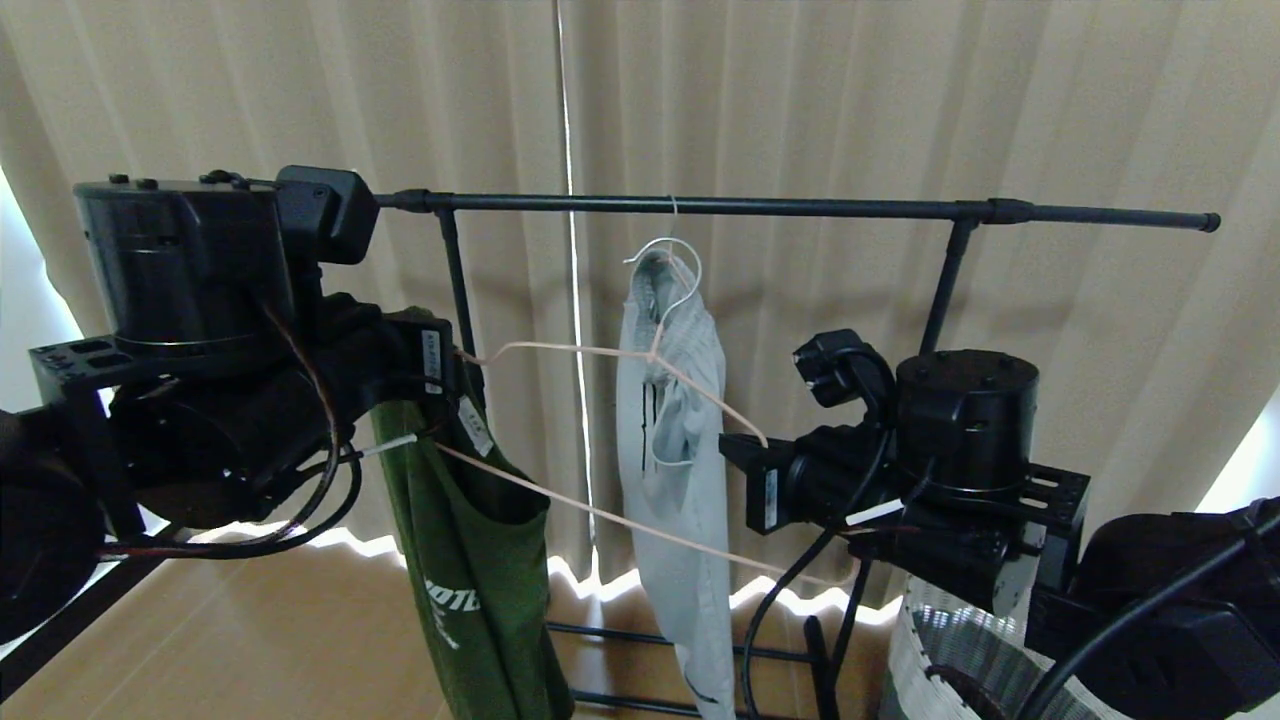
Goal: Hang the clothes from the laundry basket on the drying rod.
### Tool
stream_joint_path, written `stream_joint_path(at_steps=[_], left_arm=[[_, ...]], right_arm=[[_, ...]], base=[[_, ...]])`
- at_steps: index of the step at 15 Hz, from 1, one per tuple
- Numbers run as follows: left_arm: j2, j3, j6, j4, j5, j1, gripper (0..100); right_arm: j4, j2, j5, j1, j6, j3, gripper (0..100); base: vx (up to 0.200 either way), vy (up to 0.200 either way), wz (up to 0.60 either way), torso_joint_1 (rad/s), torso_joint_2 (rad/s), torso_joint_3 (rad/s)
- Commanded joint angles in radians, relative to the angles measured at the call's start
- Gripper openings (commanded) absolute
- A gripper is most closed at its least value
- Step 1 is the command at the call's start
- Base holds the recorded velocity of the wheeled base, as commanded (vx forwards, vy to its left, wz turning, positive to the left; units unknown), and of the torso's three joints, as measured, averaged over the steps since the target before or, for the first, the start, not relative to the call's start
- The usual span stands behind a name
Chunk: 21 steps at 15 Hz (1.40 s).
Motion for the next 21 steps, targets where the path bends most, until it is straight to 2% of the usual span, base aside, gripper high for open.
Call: stream_joint_path(at_steps=[1, 3, 7, 9, 11, 16, 18, 21], left_arm=[[0.029, -0.004, -0.001, -0.003, 0.001, -0.030, 0], [0.063, -0.031, -0.005, -0.008, 0.001, -0.036, 0], [0.130, -0.108, -0.029, -0.008, 0.010, -0.011, 0], [0.141, -0.109, -0.030, -0.008, 0.008, -0.005, 0], [0.170, -0.134, -0.041, -0.009, 0.010, 0.012, 0], [0.184, -0.162, -0.061, -0.009, 0.008, 0.010, 0], [0.170, -0.174, -0.062, -0.009, 0.007, 0.012, 0], [0.121, -0.172, -0.047, -0.006, 0.007, 0.055, 0]], right_arm=[[0.005, 0.034, 0.000, -0.001, 0.000, -0.043, 0], [0.005, 0.068, 0.000, 0.002, -0.001, -0.084, 0], [0.040, 0.022, 0.014, 0.054, 0.016, -0.075, 0], [0.088, -0.017, 0.034, 0.083, 0.055, -0.058, 0], [0.135, -0.050, 0.071, 0.132, 0.137, -0.052, 0], [0.131, -0.041, 0.063, 0.218, 0.201, -0.031, 0], [0.137, -0.032, 0.042, 0.211, 0.209, -0.017, 0], [0.137, -0.053, -0.004, 0.137, 0.207, 0.023, 0]], base=[[0.000, 0.000, 0.00, 0.000, 0.00, 0.000], [0.000, 0.000, 0.00, 0.000, 0.00, 0.000], [0.000, 0.000, 0.00, 0.000, 0.00, 0.000], [0.000, 0.000, 0.00, 0.000, 0.00, 0.000], [0.000, 0.000, 0.00, 0.000, 0.00, 0.000], [0.000, 0.000, 0.00, 0.000, 0.00, 0.000], [0.000, 0.000, 0.00, 0.000, 0.00, 0.000], [0.000, 0.000, 0.00, 0.000, 0.00, 0.000]])
